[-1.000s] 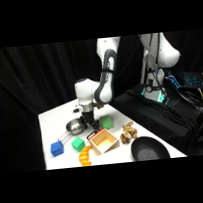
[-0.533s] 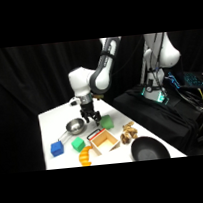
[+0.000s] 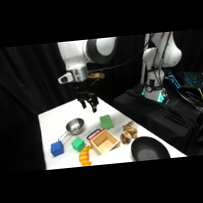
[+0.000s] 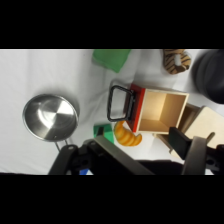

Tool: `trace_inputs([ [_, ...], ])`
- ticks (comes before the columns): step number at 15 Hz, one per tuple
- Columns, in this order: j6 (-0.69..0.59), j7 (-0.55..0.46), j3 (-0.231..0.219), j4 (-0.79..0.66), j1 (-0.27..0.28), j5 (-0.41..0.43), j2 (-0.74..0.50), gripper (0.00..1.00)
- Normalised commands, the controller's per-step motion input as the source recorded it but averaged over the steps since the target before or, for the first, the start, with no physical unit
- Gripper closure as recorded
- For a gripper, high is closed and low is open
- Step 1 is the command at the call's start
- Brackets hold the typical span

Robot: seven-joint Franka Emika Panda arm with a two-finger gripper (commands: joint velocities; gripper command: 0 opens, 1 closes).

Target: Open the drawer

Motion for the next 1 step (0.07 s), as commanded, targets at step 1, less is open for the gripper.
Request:
trace_inputs([
  [1,-0.48,0.50,-0.200,0.25,0.281,-0.112,-0.22,0.00],
])
